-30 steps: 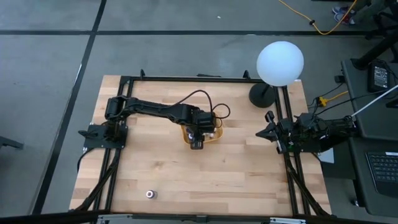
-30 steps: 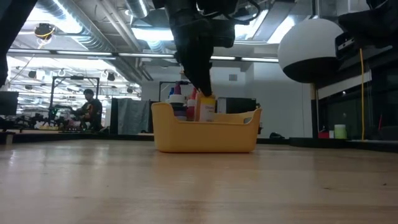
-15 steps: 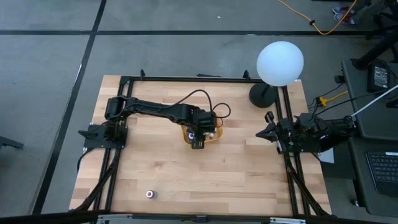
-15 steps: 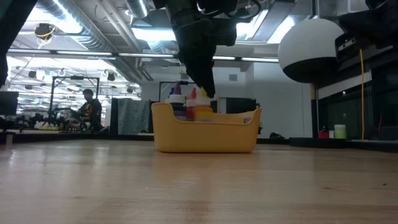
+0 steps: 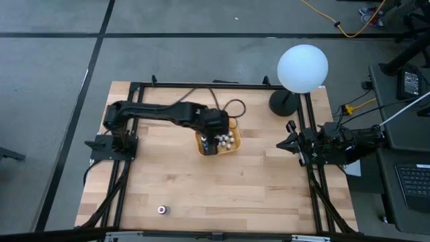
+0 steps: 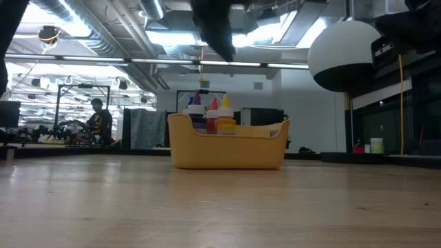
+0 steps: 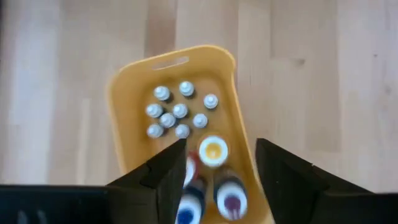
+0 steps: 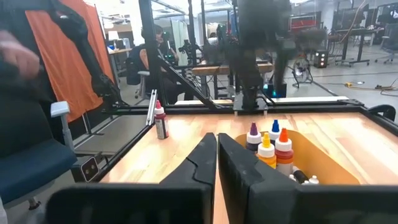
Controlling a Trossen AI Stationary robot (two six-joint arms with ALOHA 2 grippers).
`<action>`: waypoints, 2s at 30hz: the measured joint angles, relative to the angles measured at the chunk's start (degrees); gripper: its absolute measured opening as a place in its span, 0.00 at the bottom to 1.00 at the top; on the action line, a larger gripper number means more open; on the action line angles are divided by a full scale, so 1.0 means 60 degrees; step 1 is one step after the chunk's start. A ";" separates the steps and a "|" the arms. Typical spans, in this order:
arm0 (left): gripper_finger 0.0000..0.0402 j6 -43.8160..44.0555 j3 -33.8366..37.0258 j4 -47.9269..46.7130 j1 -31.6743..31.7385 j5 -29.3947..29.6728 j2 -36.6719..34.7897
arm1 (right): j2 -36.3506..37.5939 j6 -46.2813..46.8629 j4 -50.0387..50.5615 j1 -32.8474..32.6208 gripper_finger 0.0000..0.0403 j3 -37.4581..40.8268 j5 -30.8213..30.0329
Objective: Pick & Place food coloring
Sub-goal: Put the pink food coloring bottle into the yellow bin
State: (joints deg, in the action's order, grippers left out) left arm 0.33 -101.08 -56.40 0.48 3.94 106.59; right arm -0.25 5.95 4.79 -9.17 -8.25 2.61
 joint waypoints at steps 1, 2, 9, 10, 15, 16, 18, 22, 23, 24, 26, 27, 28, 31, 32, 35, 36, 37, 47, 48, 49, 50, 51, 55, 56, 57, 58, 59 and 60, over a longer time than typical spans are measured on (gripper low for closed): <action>0.46 0.0103 -0.0167 -0.0312 -0.0069 0.0018 -0.0192 | 0.0000 -0.0052 -0.0002 0.0000 0.05 0.0000 -0.0004; 0.46 0.0244 -0.0301 -0.0647 -0.0165 0.0048 -0.0414 | 0.0000 -0.0109 0.0012 0.0000 0.06 0.0000 0.0000; 0.44 0.2400 -0.0434 -0.3058 -0.1874 0.0336 -0.1885 | 0.0000 -0.1109 0.0089 0.0000 0.08 0.0000 -0.0007; 0.44 0.2853 -0.0434 -0.3541 -0.2223 0.0435 -0.2013 | 0.0004 -0.1323 0.0093 0.0000 0.08 0.0000 -0.0021; 0.44 0.5567 -0.0424 -0.5681 -0.3982 0.1429 -0.2442 | 0.0004 -0.1540 0.0113 0.0000 0.08 0.0000 -0.0790; 0.44 0.6027 -0.0383 -0.5652 -0.4248 0.1705 -0.2511 | 0.0004 -0.1570 0.0130 0.0015 0.08 0.0000 -0.1162; 0.43 0.6850 -0.0206 -0.5462 -0.4724 0.2213 -0.2698 | 0.0004 -0.1705 0.0260 0.0120 0.08 0.0000 -0.1802; 0.42 0.8026 -0.0191 -0.5457 -0.5222 0.2707 -0.2724 | 0.0007 -0.2010 0.0325 0.0424 0.08 0.0004 -0.1921; 0.42 0.8096 -0.0190 -0.5458 -0.5291 0.2728 -0.2712 | 0.0007 -0.1993 0.0326 0.0501 0.08 0.0004 -0.1826; 0.42 0.8145 -0.0190 -0.5459 -0.5337 0.2754 -0.2703 | 0.0007 -0.1922 0.0328 0.0583 0.08 0.0004 -0.1680; 0.41 0.8225 -0.0190 -0.5481 -0.5387 0.2779 -0.2688 | 0.0007 -0.1842 0.0308 0.0781 0.06 0.0004 -0.1446; 0.41 0.8230 -0.0190 -0.5503 -0.5387 0.2808 -0.2686 | 0.0007 -0.1845 0.0305 0.0890 0.05 0.0004 -0.1342; 0.41 0.8230 -0.0190 -0.5532 -0.5386 0.2843 -0.2686 | 0.0007 -0.1861 0.0298 0.1012 0.03 0.0004 -0.1236; 0.40 0.8123 -0.0190 -0.5599 -0.5290 0.3105 -0.2686 | 0.0011 -0.2037 0.0215 0.1330 0.01 0.0046 -0.1148; 0.40 0.8104 -0.0190 -0.5599 -0.5260 0.3169 -0.2686 | 0.0016 -0.2055 -0.0005 0.1417 0.02 0.0159 -0.1110; 0.40 0.8092 -0.0190 -0.5599 -0.5100 0.3262 -0.2686 | 0.0025 -0.1973 -0.1170 0.1606 0.05 0.0879 -0.0830; 0.40 0.8086 -0.0190 -0.5600 -0.5060 0.3265 -0.2686 | 0.0025 -0.1822 -0.1745 0.1646 0.06 0.1241 -0.0688; 0.40 0.8059 -0.0190 -0.5599 -0.5028 0.3265 -0.2686 | 0.0023 -0.1740 -0.1648 0.1675 0.06 0.1309 -0.0659; 0.37 0.8065 -0.0190 -0.5517 -0.5113 0.3236 -0.2683 | -0.0008 -0.2012 -0.1021 0.1698 0.03 0.1308 -0.0072; 0.37 0.8035 -0.0190 -0.5425 -0.5165 0.3182 -0.2683 | -0.0008 -0.2056 -0.1013 0.1698 0.02 0.1308 -0.0065; 0.37 0.7958 -0.0190 -0.5261 -0.5218 0.3106 -0.2683 | 0.0007 -0.2107 -0.1023 0.1698 0.02 0.1308 -0.0064; 0.37 0.7877 -0.0189 -0.5089 -0.5296 0.3027 -0.2682 | 0.0015 -0.2182 -0.1021 0.1698 0.01 0.1308 -0.0066; 0.37 0.7797 -0.0163 -0.4922 -0.5387 0.2965 -0.2671 | 0.0013 -0.2263 -0.1019 0.1698 0.01 0.1308 -0.0066; 0.39 0.7891 0.0532 -0.4040 -0.5839 0.2539 -0.2643 | 0.0007 -0.2174 -0.1019 0.1698 0.03 0.1308 -0.0062; 0.39 0.8015 0.0802 -0.3781 -0.5991 0.2305 -0.2636 | 0.0007 -0.2085 -0.1022 0.1698 0.03 0.1308 -0.0038; 0.39 0.8188 0.1113 -0.3484 -0.6165 0.2051 -0.2639 | 0.0007 -0.2076 -0.1024 0.1698 0.03 0.1308 0.0019; 0.40 0.8392 0.1455 -0.3187 -0.6344 0.1794 -0.2639 | 0.0007 -0.2077 -0.1038 0.1698 0.03 0.1308 0.0068; 0.40 0.8603 0.1783 -0.2868 -0.6544 0.1622 -0.2634 | 0.0007 -0.2078 -0.1054 0.1698 0.02 0.1308 0.0089; 0.40 0.8840 0.2081 -0.2551 -0.6743 0.1518 -0.2632 | 0.0007 -0.2076 -0.1060 0.1698 0.02 0.1308 0.0089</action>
State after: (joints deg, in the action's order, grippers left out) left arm 53.37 -88.59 -71.70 -39.98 13.05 90.80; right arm -0.21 -6.50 -1.57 1.02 -0.40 3.14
